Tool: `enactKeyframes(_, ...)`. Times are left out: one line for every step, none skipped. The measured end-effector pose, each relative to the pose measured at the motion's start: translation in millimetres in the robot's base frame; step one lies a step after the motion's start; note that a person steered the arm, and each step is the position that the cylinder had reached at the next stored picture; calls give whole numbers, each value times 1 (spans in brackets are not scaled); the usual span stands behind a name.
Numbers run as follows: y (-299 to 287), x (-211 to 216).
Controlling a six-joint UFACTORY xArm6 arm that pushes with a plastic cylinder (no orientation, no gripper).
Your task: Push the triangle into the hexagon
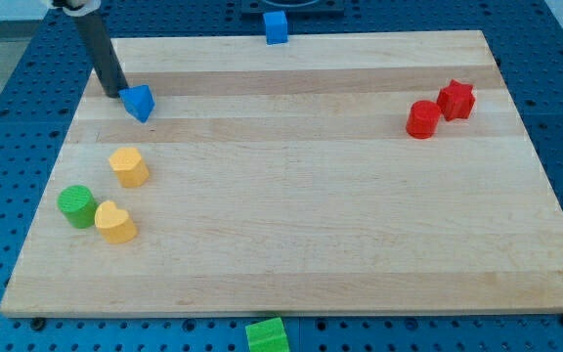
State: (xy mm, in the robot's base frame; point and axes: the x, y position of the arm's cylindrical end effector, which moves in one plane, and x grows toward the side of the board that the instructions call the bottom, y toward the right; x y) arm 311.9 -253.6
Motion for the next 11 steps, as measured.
enactKeyframes(-6, 14)
enactKeyframes(-4, 51)
enactKeyframes(6, 102)
enactKeyframes(13, 119)
enactKeyframes(26, 117)
enactKeyframes(92, 90)
enactKeyframes(111, 90)
enactKeyframes(110, 90)
enactKeyframes(98, 54)
enactKeyframes(86, 42)
enactKeyframes(68, 42)
